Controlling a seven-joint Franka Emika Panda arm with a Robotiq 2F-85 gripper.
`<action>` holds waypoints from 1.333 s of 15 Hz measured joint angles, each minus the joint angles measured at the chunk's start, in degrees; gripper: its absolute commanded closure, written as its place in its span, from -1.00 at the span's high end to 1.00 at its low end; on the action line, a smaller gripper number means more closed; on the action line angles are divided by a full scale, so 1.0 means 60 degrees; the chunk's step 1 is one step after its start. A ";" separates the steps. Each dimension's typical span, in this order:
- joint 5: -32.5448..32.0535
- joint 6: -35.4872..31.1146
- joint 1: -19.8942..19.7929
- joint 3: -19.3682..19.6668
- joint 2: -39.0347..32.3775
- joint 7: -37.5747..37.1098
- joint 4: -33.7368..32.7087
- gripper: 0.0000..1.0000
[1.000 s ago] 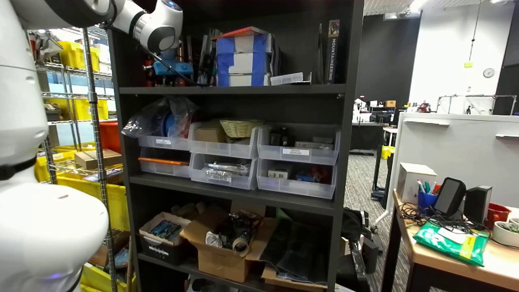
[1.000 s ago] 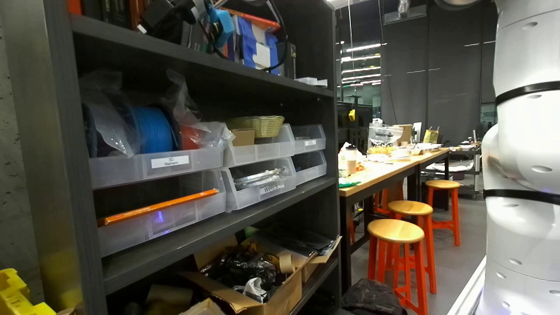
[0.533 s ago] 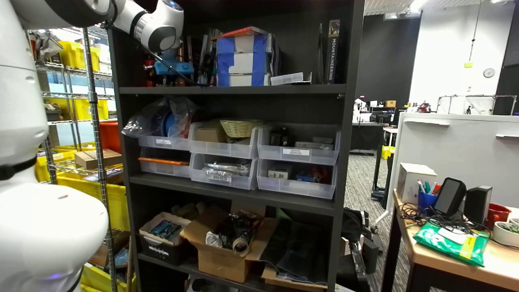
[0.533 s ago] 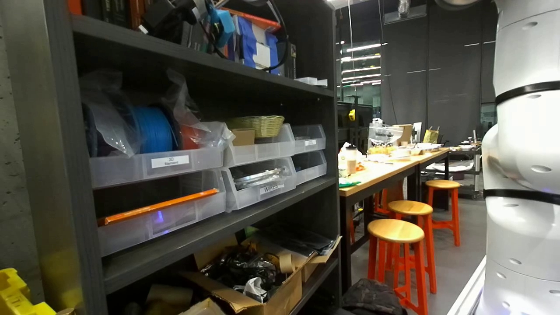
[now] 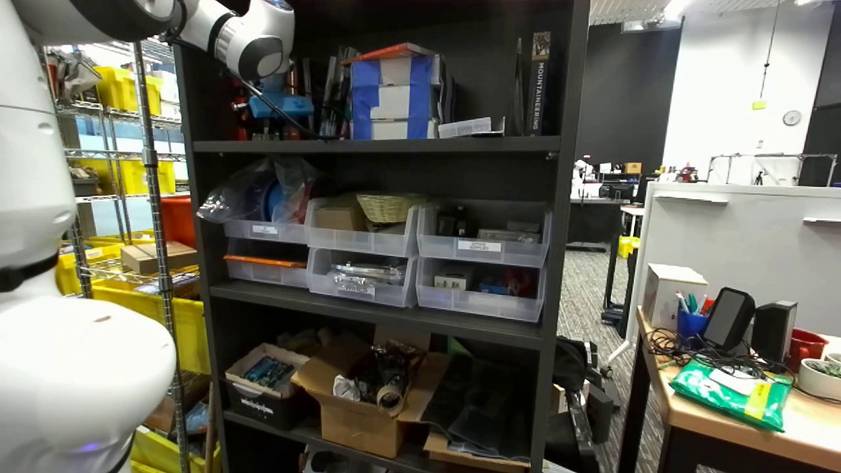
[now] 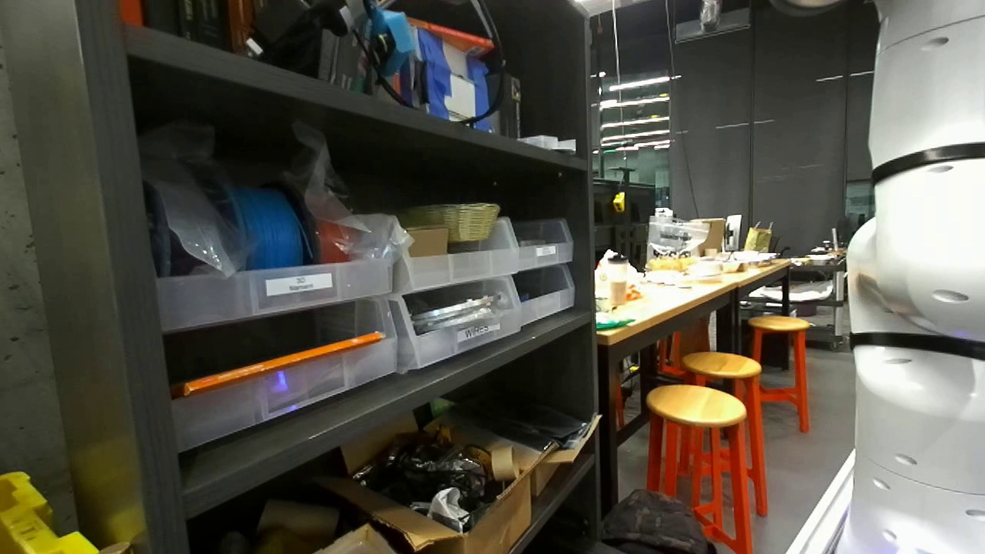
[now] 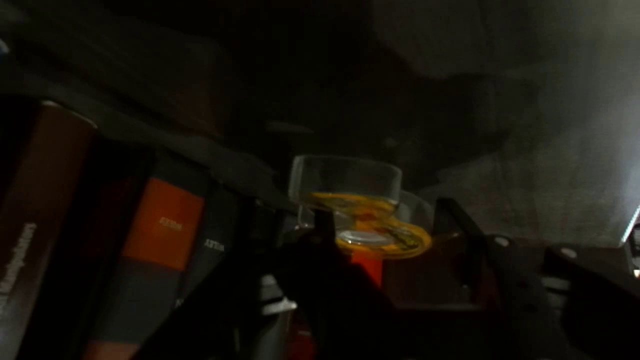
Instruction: Remove the silver object from the top left and put it in the basket on the second shelf from the top
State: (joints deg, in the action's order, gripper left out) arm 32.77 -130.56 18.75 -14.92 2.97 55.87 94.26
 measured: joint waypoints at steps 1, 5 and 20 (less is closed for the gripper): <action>-0.0070 0.0000 0.0001 -0.0002 0.0064 0.0000 -0.0031 -0.45; -0.0364 0.0003 0.0028 -0.0018 0.0407 -0.0001 -0.0148 -0.45; -0.0513 0.0003 -0.0014 0.0514 0.1976 -0.0273 0.0969 -0.45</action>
State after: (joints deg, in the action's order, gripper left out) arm 29.69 -130.54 18.66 -11.84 14.83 54.23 100.08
